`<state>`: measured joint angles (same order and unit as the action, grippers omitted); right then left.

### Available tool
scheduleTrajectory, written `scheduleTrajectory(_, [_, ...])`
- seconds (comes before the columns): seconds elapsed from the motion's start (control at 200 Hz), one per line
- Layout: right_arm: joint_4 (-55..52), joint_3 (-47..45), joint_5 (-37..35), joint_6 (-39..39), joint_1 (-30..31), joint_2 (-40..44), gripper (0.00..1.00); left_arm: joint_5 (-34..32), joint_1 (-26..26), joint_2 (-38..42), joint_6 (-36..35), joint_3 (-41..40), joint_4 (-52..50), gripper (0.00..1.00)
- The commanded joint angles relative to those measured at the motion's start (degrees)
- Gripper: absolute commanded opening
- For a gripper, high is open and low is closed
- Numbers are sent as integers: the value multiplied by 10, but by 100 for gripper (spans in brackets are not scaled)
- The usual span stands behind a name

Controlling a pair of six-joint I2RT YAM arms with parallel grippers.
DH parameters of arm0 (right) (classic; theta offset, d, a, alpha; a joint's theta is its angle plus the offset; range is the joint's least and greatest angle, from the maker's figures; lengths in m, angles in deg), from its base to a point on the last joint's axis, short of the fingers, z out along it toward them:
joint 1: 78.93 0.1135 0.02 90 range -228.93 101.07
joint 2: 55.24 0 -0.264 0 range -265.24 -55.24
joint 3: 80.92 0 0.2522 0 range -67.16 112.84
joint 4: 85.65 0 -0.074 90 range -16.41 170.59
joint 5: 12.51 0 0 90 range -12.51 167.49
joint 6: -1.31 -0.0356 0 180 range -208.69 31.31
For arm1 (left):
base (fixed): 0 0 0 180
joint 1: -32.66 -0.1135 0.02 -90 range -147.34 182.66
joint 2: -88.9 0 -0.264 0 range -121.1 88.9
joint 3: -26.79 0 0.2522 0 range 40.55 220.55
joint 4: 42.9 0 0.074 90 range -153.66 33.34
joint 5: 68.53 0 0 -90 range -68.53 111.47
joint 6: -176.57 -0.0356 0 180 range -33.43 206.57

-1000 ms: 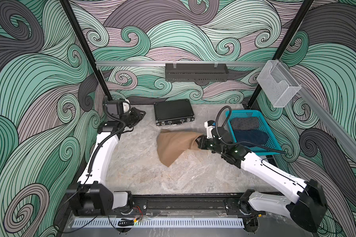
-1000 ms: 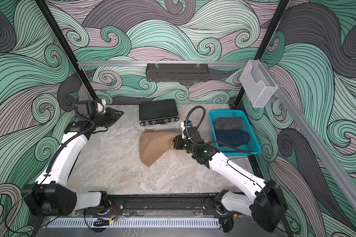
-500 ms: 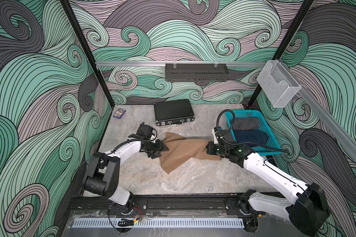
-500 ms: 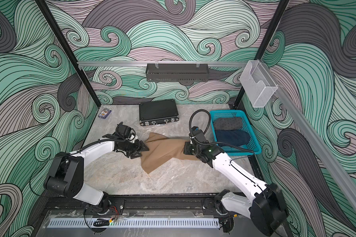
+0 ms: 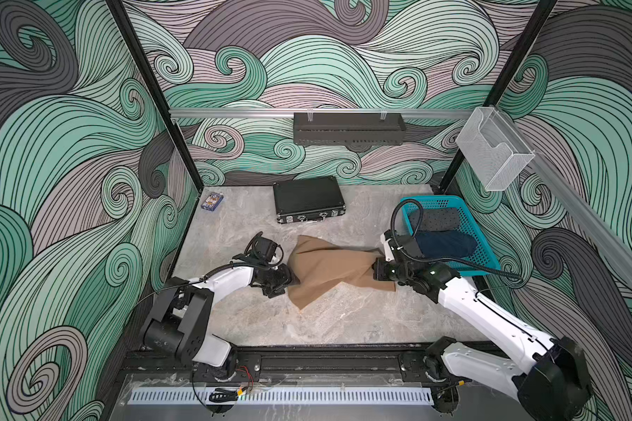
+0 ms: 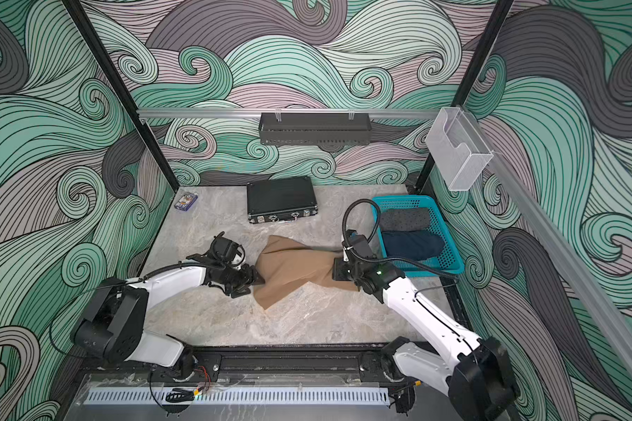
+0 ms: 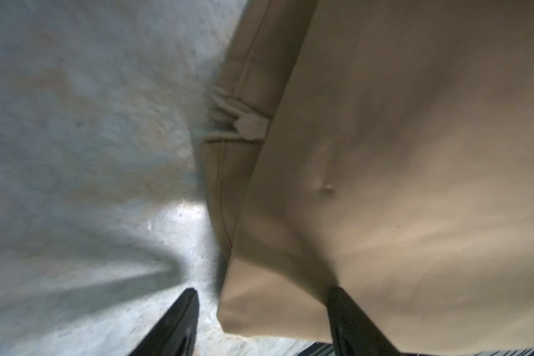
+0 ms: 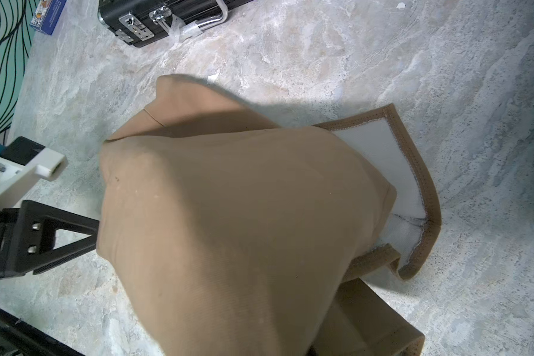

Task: Roll up the skirts
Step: Flatten out the skirt at the center of the board.

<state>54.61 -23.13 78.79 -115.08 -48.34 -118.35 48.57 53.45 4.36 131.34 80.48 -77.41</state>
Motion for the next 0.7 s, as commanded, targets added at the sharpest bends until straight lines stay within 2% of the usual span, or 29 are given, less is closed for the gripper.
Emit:
scheduleTrajectory(0.0, [-3, -4, 8, 12, -4, 1, 1, 32, 4, -31, 36, -11, 85, 65])
scheduleTrajectory(0.125, [-3, -4, 13, 12, -5, -5, 0, 32, 5, -45, 48, -29, 132, 60])
scheduleTrajectory(0.21, [-2, -7, 9, 12, -6, -8, 0, 41, 5, -59, 59, -28, 157, 51])
scheduleTrajectory(0.245, [-2, -6, 8, 11, -7, -9, 0, 47, 5, -64, 65, -28, 170, 39])
scheduleTrajectory(0.295, [-2, -5, 6, 8, -8, -9, 0, 52, 5, -64, 72, -25, 183, 13])
scheduleTrajectory(0.33, [-3, -4, 8, 7, -9, -8, 0, 49, 5, -56, 75, -21, 180, 0])
scheduleTrajectory(0.455, [-10, 4, 2, -10, -19, 3, 1, 30, 5, 9, 63, 20, 110, 0])
scheduleTrajectory(0.576, [-24, 27, 0, -22, -38, 22, 4, -11, 5, 107, 24, 107, -21, 0])
scheduleTrajectory(0.696, [-32, 57, 24, -25, -46, 54, 1, -22, 6, 183, -8, 199, -100, 0])
